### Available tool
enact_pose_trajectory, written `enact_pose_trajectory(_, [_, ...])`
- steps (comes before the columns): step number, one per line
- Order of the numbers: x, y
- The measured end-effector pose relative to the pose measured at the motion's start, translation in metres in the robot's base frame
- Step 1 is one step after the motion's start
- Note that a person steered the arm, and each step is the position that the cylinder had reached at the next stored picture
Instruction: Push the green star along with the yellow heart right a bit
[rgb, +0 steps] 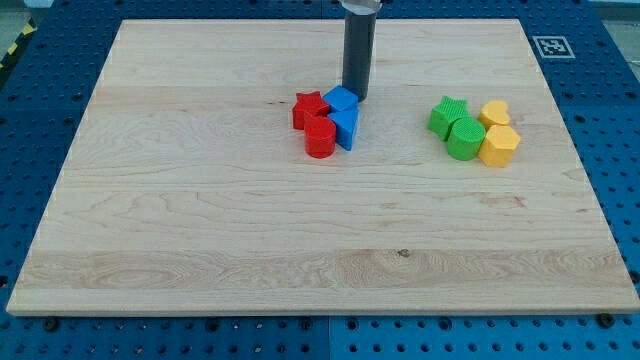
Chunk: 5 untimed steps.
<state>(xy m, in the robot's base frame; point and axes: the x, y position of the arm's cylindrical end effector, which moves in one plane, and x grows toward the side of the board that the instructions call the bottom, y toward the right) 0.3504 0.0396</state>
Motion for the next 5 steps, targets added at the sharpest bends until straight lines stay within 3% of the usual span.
enact_pose_trajectory(4, [-0.046, 0.011])
enact_pose_trajectory(5, [-0.087, 0.018])
